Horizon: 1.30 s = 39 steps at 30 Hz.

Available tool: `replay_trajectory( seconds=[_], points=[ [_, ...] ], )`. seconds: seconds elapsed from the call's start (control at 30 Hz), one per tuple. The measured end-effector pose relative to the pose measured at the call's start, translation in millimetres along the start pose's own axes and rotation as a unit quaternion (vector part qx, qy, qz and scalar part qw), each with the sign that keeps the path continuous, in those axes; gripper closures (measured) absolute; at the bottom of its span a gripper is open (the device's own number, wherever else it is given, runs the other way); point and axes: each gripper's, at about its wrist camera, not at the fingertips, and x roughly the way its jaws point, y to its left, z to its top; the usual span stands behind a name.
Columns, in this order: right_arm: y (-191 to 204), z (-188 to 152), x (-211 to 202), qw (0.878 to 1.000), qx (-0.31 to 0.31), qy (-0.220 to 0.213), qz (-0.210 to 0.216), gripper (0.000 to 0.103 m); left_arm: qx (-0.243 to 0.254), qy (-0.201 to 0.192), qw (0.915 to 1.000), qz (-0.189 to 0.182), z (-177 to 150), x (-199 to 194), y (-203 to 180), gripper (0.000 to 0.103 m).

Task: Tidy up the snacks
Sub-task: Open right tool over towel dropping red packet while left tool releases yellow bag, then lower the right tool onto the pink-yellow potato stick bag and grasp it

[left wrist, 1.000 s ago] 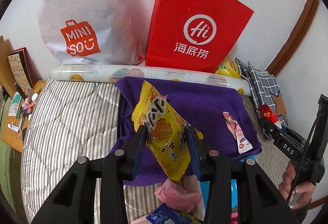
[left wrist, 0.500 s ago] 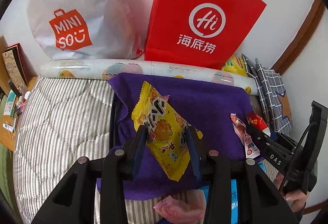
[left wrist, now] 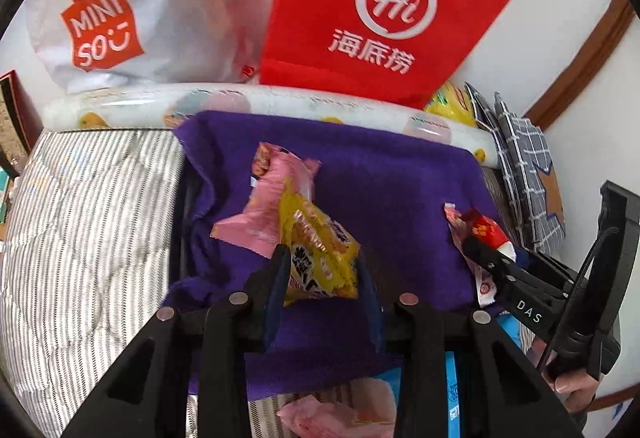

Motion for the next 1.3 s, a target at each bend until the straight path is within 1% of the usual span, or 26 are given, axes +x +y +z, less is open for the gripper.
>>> replay_trajectory(
  seconds=[0.1, 0.13, 0.17, 0.2, 0.23, 0.3, 0.37, 0.43, 0.57, 0.7, 0.77, 0.83, 0.87, 0.93, 1.0, 1.17, 1.3],
  points=[
    [2.1, -1.8, -3.3, 1.000, -0.007, -0.007, -0.010, 0.066, 0.012, -0.005, 0.9999, 0.005, -2.3, -3.5, -4.0, 0.068],
    [3.8, -2.3, -4.7, 1.000, -0.012, -0.009, -0.010, 0.060, 0.015, -0.005, 0.9999, 0.007, -2.9, -4.9, -4.7, 0.062],
    [6.2, -2.7, -5.8, 1.000, -0.017, -0.007, -0.010, 0.043, 0.018, -0.004, 0.9998, 0.007, -3.6, -6.4, -5.1, 0.058],
    [8.8, -2.6, -7.3, 1.000, -0.021, -0.005, -0.013, 0.035, 0.021, -0.005, 0.9997, 0.010, -4.6, -8.8, -5.7, 0.049],
    [11.1, -3.4, -11.3, 0.999, -0.024, -0.014, -0.018, 0.032, 0.023, -0.007, 0.9996, 0.016, -6.2, -12.6, -5.6, 0.045],
    [16.4, -6.5, -20.0, 0.999, -0.035, -0.030, -0.027, 0.031, 0.028, -0.015, 0.9991, 0.028, -9.5, -20.7, -6.7, 0.043],
    [21.9, -8.9, -29.4, 0.998, -0.046, -0.038, -0.036, 0.027, 0.030, -0.023, 0.9985, 0.040, -13.2, -30.2, -6.4, 0.040],
    [25.6, -13.1, -42.6, 0.997, -0.043, -0.050, -0.044, 0.027, 0.024, -0.028, 0.9983, 0.046, -16.4, -38.7, -4.6, 0.040],
    [28.4, -24.2, -67.0, 0.996, -0.031, -0.067, -0.040, 0.027, 0.024, -0.040, 0.9974, 0.055, -27.6, -60.6, -3.4, 0.040],
    [31.9, -40.6, -93.1, 0.995, -0.031, -0.077, -0.064, 0.027, 0.019, -0.051, 0.9965, 0.064, -43.2, -83.7, -2.0, 0.040],
    [31.8, -50.6, -104.6, 0.994, -0.022, -0.079, -0.066, 0.027, 0.017, -0.058, 0.9959, 0.068, -51.4, -95.0, -2.2, 0.040],
    [31.3, -62.6, -114.8, 0.996, -0.016, -0.070, -0.058, 0.028, 0.015, -0.062, 0.9955, 0.071, -59.6, -106.1, -3.4, 0.040],
    [32.3, -67.6, -117.4, 0.996, -0.015, -0.066, -0.057, 0.031, 0.016, -0.063, 0.9954, 0.071, -63.6, -111.1, -4.3, 0.040],
    [34.6, -81.3, -124.1, 0.997, -0.007, -0.056, -0.057, 0.035, 0.015, -0.068, 0.9951, 0.070, -72.1, -122.0, -6.0, 0.040],
    [38.7, -96.0, -129.7, 0.998, -0.003, -0.042, -0.045, 0.035, 0.015, -0.072, 0.9950, 0.067, -80.7, -132.2, -7.5, 0.040],
    [48.9, -126.5, -140.1, 0.999, 0.028, -0.030, -0.010, 0.035, 0.016, -0.073, 0.9954, 0.060, -102.6, -152.4, -8.4, 0.040],
    [65.9, -143.5, -136.6, 0.999, 0.028, -0.015, -0.005, 0.035, 0.015, -0.073, 0.9953, 0.062, -118.5, -162.6, -4.2, 0.039]
  ],
)
